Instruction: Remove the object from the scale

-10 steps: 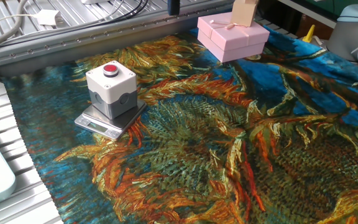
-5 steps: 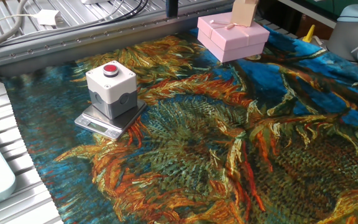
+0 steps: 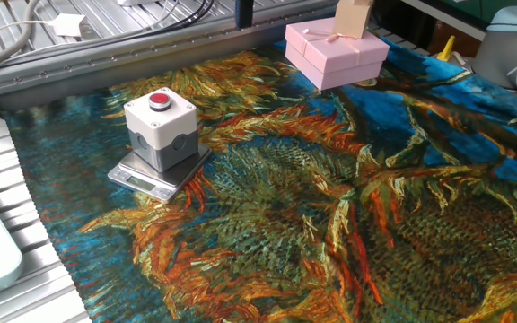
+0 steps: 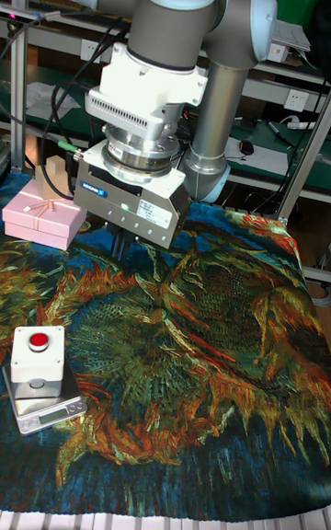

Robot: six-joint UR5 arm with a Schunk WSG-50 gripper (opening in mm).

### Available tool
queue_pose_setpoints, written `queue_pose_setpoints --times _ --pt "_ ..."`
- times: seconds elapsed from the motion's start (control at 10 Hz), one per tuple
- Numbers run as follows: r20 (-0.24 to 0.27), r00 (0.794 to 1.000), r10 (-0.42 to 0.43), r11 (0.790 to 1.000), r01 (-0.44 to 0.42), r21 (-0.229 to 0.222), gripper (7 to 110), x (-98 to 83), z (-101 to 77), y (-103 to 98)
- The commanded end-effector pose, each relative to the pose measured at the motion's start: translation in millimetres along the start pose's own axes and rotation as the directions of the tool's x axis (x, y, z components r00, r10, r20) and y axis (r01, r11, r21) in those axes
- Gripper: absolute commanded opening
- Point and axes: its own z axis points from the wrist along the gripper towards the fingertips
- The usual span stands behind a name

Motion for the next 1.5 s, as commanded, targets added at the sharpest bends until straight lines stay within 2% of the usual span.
queue_pose_setpoints --times 0.0,0.2,0.4,0.8,1.4 --pt "0.009 0.997 -0.081 0.997 0.081 0.02 7 -14.9 5.4 -5" --pt "0.017 0.979 -0.202 0.978 0.201 0.059 7 -29.9 4.3 -18" --pt "0.018 0.959 -0.283 0.958 0.282 0.057 7 -40.6 1.4 -22" --pt "0.008 0.94 -0.341 0.939 0.34 0.041 7 -60.7 -7.2 -33" --pt "-0.013 0.906 -0.422 0.906 0.422 0.038 7 -95.5 -15.7 -68"
